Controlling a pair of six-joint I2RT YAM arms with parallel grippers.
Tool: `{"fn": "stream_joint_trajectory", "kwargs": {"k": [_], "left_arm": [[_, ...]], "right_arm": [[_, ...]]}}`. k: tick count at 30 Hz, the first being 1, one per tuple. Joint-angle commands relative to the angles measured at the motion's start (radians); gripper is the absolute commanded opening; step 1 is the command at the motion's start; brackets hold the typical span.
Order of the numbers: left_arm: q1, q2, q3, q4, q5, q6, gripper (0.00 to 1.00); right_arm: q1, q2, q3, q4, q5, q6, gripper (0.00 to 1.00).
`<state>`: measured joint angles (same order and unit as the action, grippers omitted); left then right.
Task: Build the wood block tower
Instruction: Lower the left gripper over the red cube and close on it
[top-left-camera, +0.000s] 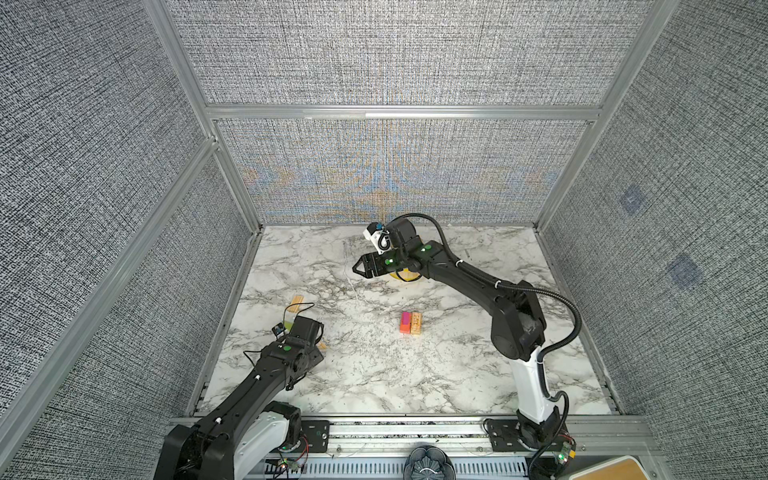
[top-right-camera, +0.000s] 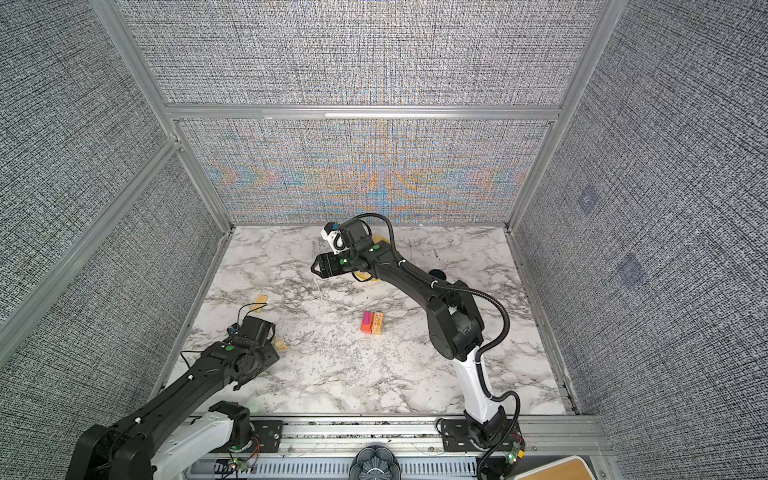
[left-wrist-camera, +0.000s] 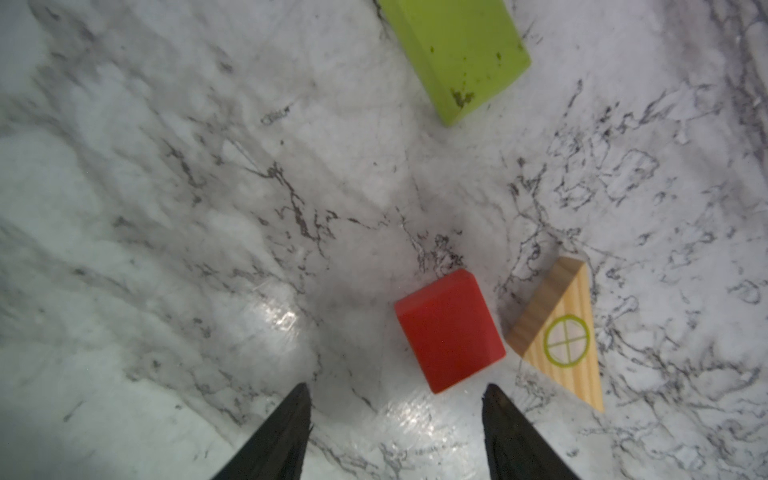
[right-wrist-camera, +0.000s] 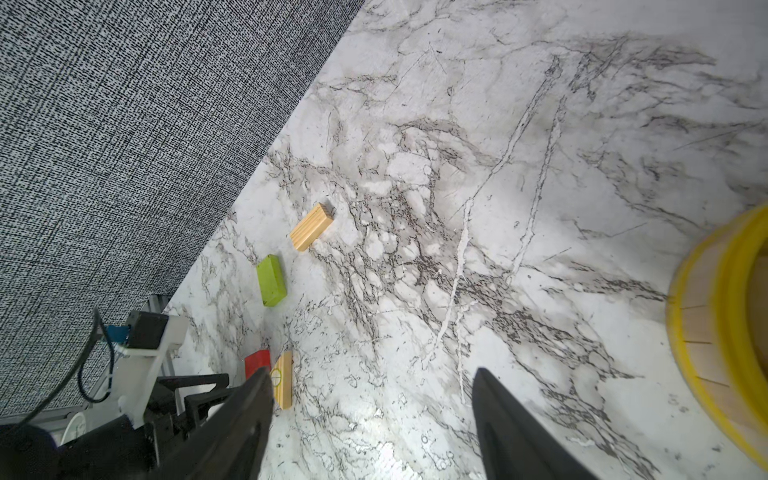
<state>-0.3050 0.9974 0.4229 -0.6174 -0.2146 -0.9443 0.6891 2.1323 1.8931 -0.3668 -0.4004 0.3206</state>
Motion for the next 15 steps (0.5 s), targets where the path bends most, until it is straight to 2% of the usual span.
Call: {"fn": "stream_joint_trajectory", "kwargs": {"k": [1,15], "left_arm": [[0.013,0.028,0.015,0.039,0.02,0.04,0.66],[0.039,0.27,0.127,0.101,0.024,0.083,0.64]], "right_arm": [[-0.002,-0.01,-0.003,0.018,-0.005,0.006,0.77],[-0.02,-0.006,-0.003,0.028,-0.012,0.011,0.77]]}}
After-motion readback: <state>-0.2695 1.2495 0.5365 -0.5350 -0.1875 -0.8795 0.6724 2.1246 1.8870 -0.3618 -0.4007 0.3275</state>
